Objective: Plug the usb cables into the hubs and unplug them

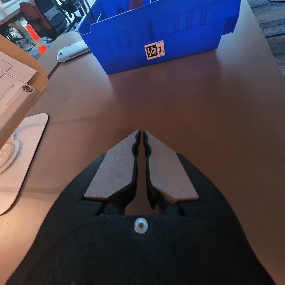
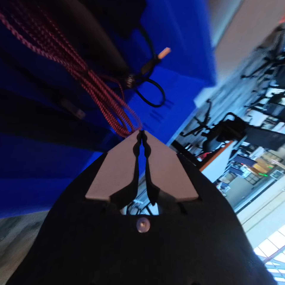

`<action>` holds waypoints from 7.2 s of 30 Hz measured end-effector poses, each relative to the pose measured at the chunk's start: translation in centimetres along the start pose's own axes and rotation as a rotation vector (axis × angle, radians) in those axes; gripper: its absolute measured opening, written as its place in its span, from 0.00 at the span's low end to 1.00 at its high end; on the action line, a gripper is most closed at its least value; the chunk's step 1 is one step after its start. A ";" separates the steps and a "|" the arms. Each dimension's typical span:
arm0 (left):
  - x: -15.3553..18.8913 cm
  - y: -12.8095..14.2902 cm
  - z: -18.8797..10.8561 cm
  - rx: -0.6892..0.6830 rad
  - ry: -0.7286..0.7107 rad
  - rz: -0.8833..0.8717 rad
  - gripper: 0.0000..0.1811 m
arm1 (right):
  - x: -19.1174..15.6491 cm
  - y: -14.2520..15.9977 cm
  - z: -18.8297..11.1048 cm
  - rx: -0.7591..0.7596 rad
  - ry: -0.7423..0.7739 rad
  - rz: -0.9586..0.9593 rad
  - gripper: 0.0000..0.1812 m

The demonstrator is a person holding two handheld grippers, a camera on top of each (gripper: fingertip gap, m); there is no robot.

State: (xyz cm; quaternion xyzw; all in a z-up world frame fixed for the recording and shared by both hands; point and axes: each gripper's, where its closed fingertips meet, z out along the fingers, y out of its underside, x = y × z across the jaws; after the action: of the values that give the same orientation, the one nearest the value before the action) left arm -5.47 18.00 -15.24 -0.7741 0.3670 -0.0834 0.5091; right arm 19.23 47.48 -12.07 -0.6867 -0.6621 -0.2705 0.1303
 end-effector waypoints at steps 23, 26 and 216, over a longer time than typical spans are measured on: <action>-4.7 0.5 -1.5 0.035 -0.178 -0.172 0.15 | -13.1 -18.6 -26.4 1.214 -0.436 0.376 0.43; -6.3 1.1 -2.1 0.032 -0.247 -0.207 0.20 | -17.8 -24.0 -24.6 1.293 -0.562 0.383 0.49; -1.4 10.3 -22.8 -0.146 -0.829 -0.537 0.28 | -25.0 -16.6 -18.6 0.909 -0.146 0.600 0.40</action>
State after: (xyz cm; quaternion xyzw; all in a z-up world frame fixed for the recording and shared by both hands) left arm -22.96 0.12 -13.00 -0.8428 -0.0737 0.1293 0.5173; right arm -0.20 18.02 -13.36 -0.7368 -0.4949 0.1402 0.4388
